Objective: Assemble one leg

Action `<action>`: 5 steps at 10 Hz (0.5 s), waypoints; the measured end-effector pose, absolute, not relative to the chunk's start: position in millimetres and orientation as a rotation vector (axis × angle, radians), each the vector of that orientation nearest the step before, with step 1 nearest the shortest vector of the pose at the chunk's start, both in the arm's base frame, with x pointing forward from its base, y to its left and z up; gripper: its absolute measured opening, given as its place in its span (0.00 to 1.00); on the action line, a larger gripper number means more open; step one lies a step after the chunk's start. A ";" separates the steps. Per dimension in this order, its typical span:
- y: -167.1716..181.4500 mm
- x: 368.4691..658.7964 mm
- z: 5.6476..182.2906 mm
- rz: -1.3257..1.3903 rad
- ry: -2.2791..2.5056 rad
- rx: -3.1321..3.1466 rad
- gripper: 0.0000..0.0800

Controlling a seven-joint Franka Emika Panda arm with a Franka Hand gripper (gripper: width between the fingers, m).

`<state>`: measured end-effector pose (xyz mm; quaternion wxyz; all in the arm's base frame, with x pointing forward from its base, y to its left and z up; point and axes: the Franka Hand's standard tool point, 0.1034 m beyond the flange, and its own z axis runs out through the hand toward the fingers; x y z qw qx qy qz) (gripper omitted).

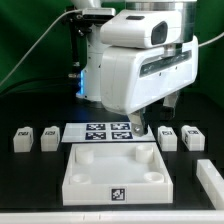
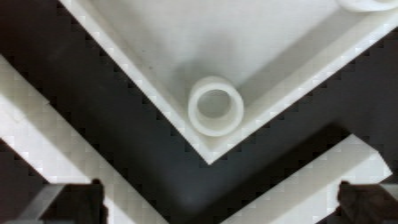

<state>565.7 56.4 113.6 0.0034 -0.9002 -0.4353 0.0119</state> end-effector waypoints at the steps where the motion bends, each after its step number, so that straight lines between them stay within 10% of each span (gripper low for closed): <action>1: 56.4 565.7 113.6 0.037 -1.365 -2.822 0.81; 5: 54.8 564.1 112.3 0.037 -1.623 -2.683 0.81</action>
Offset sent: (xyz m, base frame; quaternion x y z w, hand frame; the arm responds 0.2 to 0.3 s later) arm 0.0000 0.0000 0.0000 0.0000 0.0000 -0.6594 0.7518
